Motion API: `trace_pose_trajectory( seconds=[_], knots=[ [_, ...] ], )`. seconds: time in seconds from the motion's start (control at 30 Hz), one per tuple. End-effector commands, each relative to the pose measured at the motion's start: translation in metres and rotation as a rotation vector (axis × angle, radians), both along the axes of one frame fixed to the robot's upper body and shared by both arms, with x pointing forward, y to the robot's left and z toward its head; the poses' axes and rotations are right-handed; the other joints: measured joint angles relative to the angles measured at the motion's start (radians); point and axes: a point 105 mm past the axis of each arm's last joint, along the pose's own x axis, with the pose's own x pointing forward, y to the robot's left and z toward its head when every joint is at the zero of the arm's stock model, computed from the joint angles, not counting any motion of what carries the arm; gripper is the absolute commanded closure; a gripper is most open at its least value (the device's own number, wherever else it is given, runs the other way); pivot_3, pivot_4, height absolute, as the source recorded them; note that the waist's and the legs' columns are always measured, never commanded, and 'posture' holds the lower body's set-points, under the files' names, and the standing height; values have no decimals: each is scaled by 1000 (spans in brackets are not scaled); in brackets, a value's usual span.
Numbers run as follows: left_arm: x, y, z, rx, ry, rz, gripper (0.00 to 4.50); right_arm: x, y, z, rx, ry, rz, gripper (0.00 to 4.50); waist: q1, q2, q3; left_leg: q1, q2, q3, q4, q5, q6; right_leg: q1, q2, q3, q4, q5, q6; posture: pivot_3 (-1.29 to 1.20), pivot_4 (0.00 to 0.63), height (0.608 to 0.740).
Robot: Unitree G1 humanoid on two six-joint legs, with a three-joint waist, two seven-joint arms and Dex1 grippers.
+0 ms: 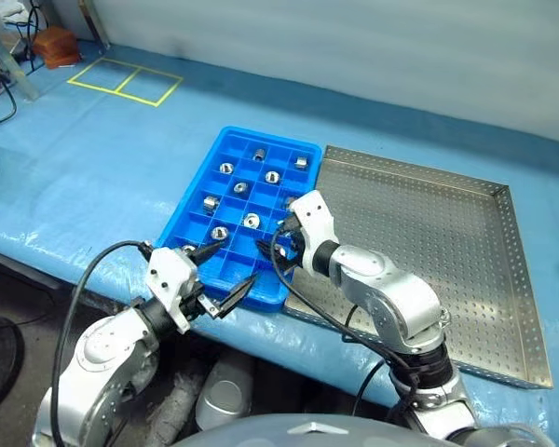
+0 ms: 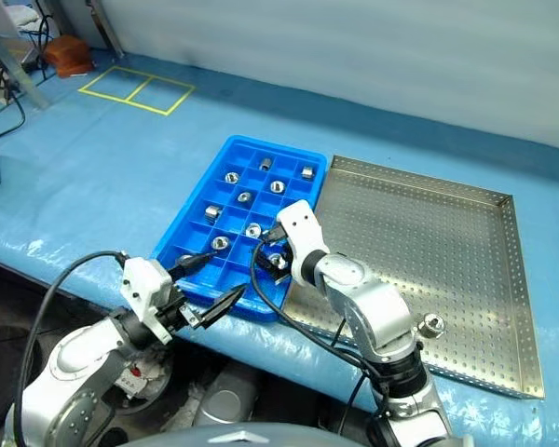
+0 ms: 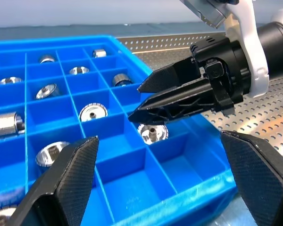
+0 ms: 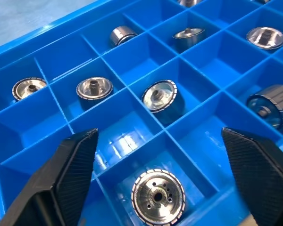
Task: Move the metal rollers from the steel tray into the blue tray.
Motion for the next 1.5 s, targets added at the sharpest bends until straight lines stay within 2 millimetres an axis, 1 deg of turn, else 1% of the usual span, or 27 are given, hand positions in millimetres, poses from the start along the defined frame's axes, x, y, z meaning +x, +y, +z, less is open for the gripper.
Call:
trace_pose_trajectory(
  seconds=[0.03,0.17,0.27,0.33,0.43,0.57,0.63,0.73,0.93,1.07,1.17,1.33,1.5],
  knots=[
    [0,-14,7,-31,-5,-102,0,-3,-12,22,35,-85,-54,163,-12,0,0,0,0,0,0,0,0,0,0,0,0,0,0,310,150,740],
    [4,-28,11,-34,-14,-181,0,-7,-34,30,29,-121,-147,163,-52,0,0,-1,0,-1,0,0,0,0,0,0,0,0,0,232,150,740],
    [8,-35,13,-46,-13,-210,0,-11,-48,30,11,-124,-209,163,-101,1,-1,-1,-1,-1,2,0,1,1,0,0,0,1,2,184,150,740],
    [11,-44,13,-52,-5,-254,0,-15,-72,27,-20,-108,-333,163,-135,1,-1,-1,-1,-2,3,0,1,2,0,0,1,1,2,130,150,740],
    [15,-55,13,-68,8,-310,0,-25,-101,20,-50,-63,-492,163,-197,1,-1,-2,-1,-4,5,1,1,4,1,0,1,1,2,75,150,740],
    [17,-66,12,-79,21,-370,0,-37,-120,15,-66,-22,-596,163,-273,2,0,2,-1,-4,7,1,1,8,1,2,2,2,2,14,150,740],
    [18,-71,11,-75,20,-396,0,-42,-126,13,-70,-10,-635,163,-304,2,0,9,0,-4,6,0,1,13,1,2,2,1,1,-32,150,740],
    [21,-76,9,-72,23,-421,0,-45,-132,8,-69,10,-682,163,-335,2,-1,11,0,-5,6,0,1,14,2,3,3,1,1,-51,150,740],
    [24,-88,2,-23,32,-480,0,-46,-134,-7,-24,48,-728,163,-373,2,-1,11,-1,-4,7,1,2,14,2,7,4,1,2,-114,150,740],
    [22,-96,-4,21,33,-541,0,-45,-131,-17,-11,72,-731,163,-386,2,-1,11,-1,-3,6,1,2,13,2,9,3,2,3,-131,150,740],
    [21,-98,-6,34,30,-558,0,-43,-128,-22,-4,77,-721,163,-398,3,-1,11,-1,-2,6,1,2,13,3,9,4,2,3,-130,150,740],
    [23,-102,-8,33,-8,-520,0,-37,-125,-29,8,84,-693,163,-405,2,-1,12,-1,-2,6,0,2,13,3,11,4,2,4,-124,150,740],
    [19,-104,-14,28,-12,-510,0,-30,-118,-36,9,99,-651,163,-403,2,-1,12,-1,-2,6,0,2,13,3,12,4,2,4,-77,150,740]
  ],
)
